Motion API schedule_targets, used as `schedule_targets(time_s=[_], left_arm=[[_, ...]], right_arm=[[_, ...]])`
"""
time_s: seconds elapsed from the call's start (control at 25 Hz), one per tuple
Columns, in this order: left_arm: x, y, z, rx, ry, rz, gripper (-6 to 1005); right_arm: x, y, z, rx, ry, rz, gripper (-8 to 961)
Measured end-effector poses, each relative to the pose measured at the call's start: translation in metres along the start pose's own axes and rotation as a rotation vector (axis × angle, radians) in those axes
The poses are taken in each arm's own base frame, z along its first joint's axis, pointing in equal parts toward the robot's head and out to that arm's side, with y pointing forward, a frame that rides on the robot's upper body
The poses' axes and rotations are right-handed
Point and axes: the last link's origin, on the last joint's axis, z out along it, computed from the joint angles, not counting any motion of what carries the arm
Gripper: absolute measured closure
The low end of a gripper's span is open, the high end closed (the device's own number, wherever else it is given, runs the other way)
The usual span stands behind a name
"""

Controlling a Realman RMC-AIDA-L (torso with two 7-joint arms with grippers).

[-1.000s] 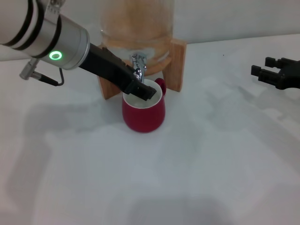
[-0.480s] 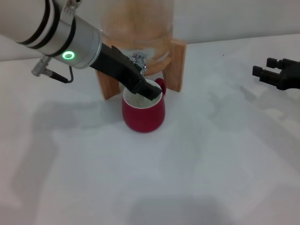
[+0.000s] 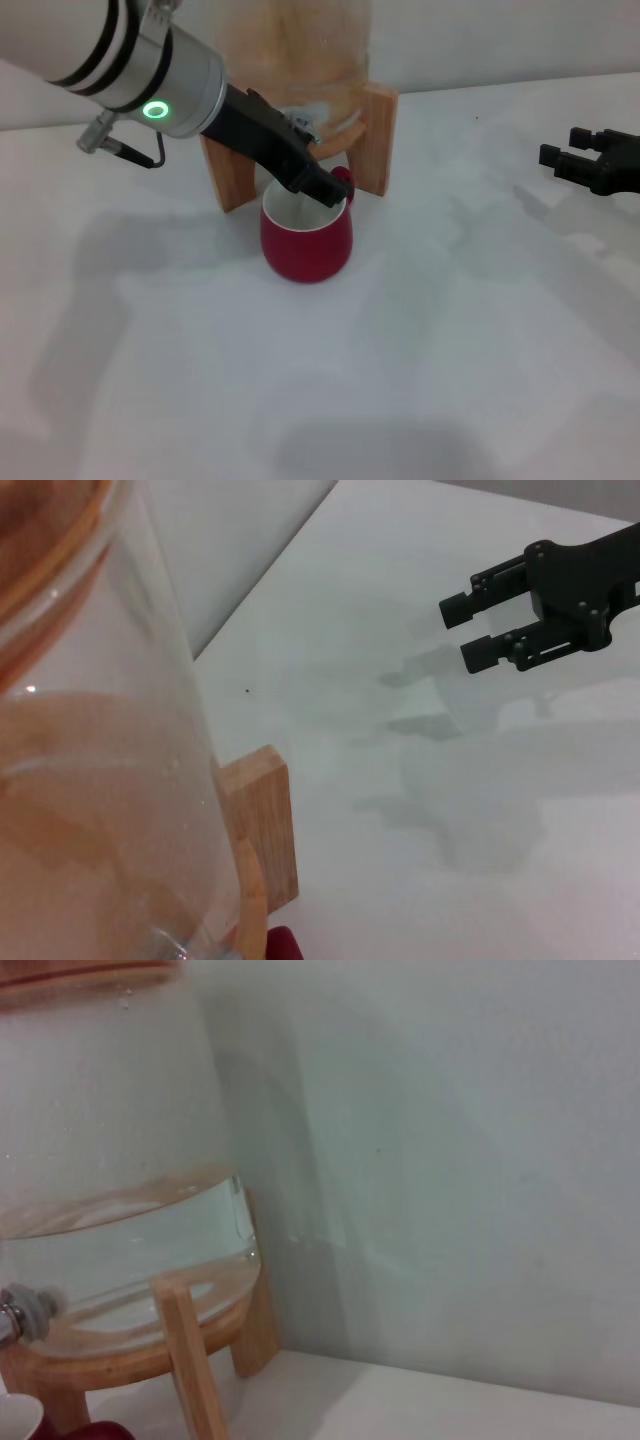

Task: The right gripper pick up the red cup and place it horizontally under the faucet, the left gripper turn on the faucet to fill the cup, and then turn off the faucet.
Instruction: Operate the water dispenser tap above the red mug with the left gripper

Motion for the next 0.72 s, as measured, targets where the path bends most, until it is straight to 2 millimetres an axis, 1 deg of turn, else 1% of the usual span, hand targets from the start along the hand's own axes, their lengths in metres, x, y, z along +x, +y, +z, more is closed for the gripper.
schedule_targets(time_s=[0.4, 0.72], left_arm=[[0.0059, -0.0024, 0.0050, 0.004, -0.002, 0.019, 213], [0.0099, -0.0038, 0.0051, 0.015, 0.008, 0.036, 213]], right_arm=[[-0.0004, -0.0011, 0.0008, 0.008, 0.001, 0.000, 377], [0.0003, -0.0016, -0.0001, 0.011, 0.002, 0.000, 377]])
